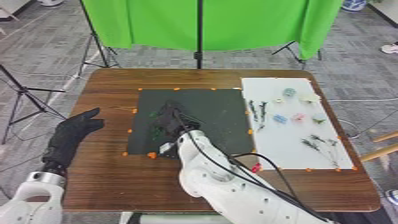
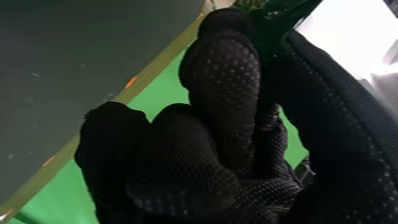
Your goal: Arrange flowers
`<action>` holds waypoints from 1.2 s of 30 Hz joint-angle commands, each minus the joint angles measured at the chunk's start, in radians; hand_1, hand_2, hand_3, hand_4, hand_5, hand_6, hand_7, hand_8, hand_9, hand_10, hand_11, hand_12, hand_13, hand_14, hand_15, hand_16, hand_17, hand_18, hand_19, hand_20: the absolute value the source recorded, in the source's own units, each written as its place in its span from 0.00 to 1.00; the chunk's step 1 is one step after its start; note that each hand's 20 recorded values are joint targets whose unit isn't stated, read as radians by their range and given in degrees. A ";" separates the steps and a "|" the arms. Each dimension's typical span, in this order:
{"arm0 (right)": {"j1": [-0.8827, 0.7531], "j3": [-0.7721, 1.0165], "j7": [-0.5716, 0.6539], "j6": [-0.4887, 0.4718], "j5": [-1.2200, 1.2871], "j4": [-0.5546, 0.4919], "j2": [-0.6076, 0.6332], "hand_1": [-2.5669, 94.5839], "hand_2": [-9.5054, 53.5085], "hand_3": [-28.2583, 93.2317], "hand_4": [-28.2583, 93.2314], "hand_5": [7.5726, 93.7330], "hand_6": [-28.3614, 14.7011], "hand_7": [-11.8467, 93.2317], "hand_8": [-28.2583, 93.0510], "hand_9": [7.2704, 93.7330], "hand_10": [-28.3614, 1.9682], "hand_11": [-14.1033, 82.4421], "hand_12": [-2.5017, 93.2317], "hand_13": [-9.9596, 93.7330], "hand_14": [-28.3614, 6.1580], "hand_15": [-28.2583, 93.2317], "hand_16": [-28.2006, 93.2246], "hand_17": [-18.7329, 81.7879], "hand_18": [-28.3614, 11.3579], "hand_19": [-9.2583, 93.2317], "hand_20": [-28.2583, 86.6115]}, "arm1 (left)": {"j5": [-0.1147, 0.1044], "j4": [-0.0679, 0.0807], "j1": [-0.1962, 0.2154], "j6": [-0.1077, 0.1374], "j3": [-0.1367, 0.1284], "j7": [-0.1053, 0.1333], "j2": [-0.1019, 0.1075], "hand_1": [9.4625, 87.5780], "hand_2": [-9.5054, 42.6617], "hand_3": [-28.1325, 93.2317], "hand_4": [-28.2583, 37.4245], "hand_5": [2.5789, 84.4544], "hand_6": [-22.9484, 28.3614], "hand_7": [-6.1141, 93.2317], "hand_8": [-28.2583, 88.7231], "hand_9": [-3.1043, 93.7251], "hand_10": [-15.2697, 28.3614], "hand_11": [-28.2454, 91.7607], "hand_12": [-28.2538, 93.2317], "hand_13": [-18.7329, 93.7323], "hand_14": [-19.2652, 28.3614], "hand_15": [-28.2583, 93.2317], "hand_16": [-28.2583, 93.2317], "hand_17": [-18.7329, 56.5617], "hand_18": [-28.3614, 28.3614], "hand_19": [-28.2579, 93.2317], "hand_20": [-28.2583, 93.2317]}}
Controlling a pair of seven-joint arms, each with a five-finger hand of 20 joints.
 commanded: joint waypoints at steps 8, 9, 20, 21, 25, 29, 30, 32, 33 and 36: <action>-0.019 0.002 -0.019 -0.034 -0.076 0.029 -0.005 0.51 0.00 0.70 0.26 0.87 0.59 0.45 0.39 1.00 0.57 0.59 0.25 1.00 0.82 0.79 0.41 0.90 0.42 1.00 0.68 | 0.012 0.008 -0.005 -0.024 -0.001 -0.001 -0.014 0.17 0.18 0.79 0.06 0.51 0.55 0.15 0.20 0.51 0.68 0.39 0.35 0.48 0.81 0.37 0.26 0.31 0.77 0.30 0.38; -0.020 -0.003 -0.019 -0.030 -0.078 0.029 -0.003 0.51 0.00 0.70 0.26 0.87 0.59 0.45 0.39 1.00 0.57 0.59 0.25 1.00 0.82 0.79 0.41 0.90 0.42 1.00 0.68 | 0.014 0.009 -0.006 -0.026 0.000 -0.003 -0.014 0.17 0.17 0.79 0.06 0.51 0.55 0.15 0.20 0.51 0.68 0.39 0.35 0.48 0.81 0.37 0.26 0.31 0.77 0.30 0.38; -0.030 -0.009 -0.024 -0.081 -0.084 0.018 0.008 0.46 0.00 0.71 0.24 0.87 0.59 0.45 0.38 1.00 0.56 0.58 0.25 1.00 0.81 0.79 0.41 0.90 0.41 1.00 0.68 | 0.017 0.011 -0.010 -0.039 -0.004 -0.008 -0.014 0.18 0.14 0.79 0.07 0.51 0.55 0.14 0.20 0.50 0.68 0.39 0.35 0.48 0.80 0.37 0.26 0.31 0.77 0.30 0.38; -0.032 -0.010 -0.024 -0.086 -0.085 0.017 0.009 0.46 0.00 0.72 0.24 0.86 0.59 0.45 0.38 1.00 0.56 0.58 0.25 1.00 0.81 0.79 0.41 0.90 0.41 1.00 0.68 | 0.017 0.012 -0.010 -0.041 -0.004 -0.009 -0.014 0.18 0.14 0.79 0.07 0.51 0.55 0.14 0.20 0.50 0.68 0.39 0.35 0.48 0.81 0.37 0.26 0.31 0.77 0.30 0.38; -0.037 -0.009 -0.032 -0.106 -0.100 0.015 0.009 0.45 0.00 0.72 0.24 0.86 0.59 0.44 0.37 1.00 0.56 0.58 0.26 1.00 0.81 0.78 0.42 0.89 0.41 1.00 0.68 | 0.019 0.011 -0.009 -0.047 -0.004 -0.012 -0.014 0.18 0.13 0.79 0.08 0.51 0.55 0.14 0.20 0.50 0.68 0.39 0.35 0.48 0.80 0.37 0.26 0.31 0.78 0.30 0.38; -0.037 -0.004 -0.031 -0.110 -0.117 0.018 0.009 0.43 0.00 0.73 0.23 0.86 0.59 0.44 0.36 1.00 0.55 0.57 0.26 1.00 0.81 0.78 0.42 0.89 0.40 1.00 0.67 | 0.019 0.012 -0.011 -0.049 -0.003 -0.013 -0.013 0.18 0.12 0.78 0.08 0.51 0.55 0.14 0.20 0.50 0.68 0.39 0.35 0.48 0.80 0.37 0.26 0.31 0.78 0.30 0.38; -0.037 -0.003 -0.030 -0.110 -0.120 0.017 0.009 0.43 0.00 0.73 0.22 0.86 0.59 0.44 0.35 1.00 0.55 0.57 0.26 1.00 0.81 0.78 0.42 0.89 0.40 1.00 0.67 | 0.019 0.012 -0.010 -0.050 -0.004 -0.014 -0.013 0.19 0.12 0.78 0.08 0.51 0.55 0.14 0.20 0.50 0.68 0.39 0.35 0.48 0.80 0.37 0.26 0.31 0.78 0.30 0.38; -0.039 0.004 -0.031 -0.110 -0.128 0.020 0.008 0.41 0.00 0.75 0.21 0.86 0.59 0.45 0.33 1.00 0.55 0.57 0.26 1.00 0.81 0.78 0.42 0.89 0.40 1.00 0.67 | 0.019 0.012 -0.011 -0.051 -0.004 -0.016 -0.013 0.19 0.12 0.78 0.09 0.51 0.55 0.14 0.20 0.50 0.68 0.39 0.35 0.48 0.80 0.37 0.26 0.31 0.78 0.30 0.38; -0.041 0.009 -0.032 -0.114 -0.132 0.020 0.008 0.41 0.00 0.75 0.21 0.86 0.59 0.45 0.33 1.00 0.55 0.57 0.26 1.00 0.81 0.78 0.42 0.89 0.40 1.00 0.67 | 0.020 0.012 -0.010 -0.053 -0.005 -0.017 -0.014 0.19 0.12 0.78 0.09 0.51 0.55 0.14 0.20 0.50 0.68 0.39 0.35 0.48 0.80 0.37 0.26 0.31 0.78 0.30 0.38; -0.047 0.032 -0.036 -0.114 -0.163 0.011 0.014 0.41 0.00 0.75 0.21 0.86 0.59 0.45 0.33 1.00 0.55 0.57 0.26 1.00 0.81 0.77 0.42 0.89 0.40 1.00 0.67 | 0.021 0.011 -0.007 -0.057 -0.008 -0.020 -0.018 0.19 0.11 0.78 0.09 0.51 0.55 0.14 0.20 0.50 0.68 0.39 0.35 0.48 0.80 0.37 0.26 0.30 0.78 0.30 0.38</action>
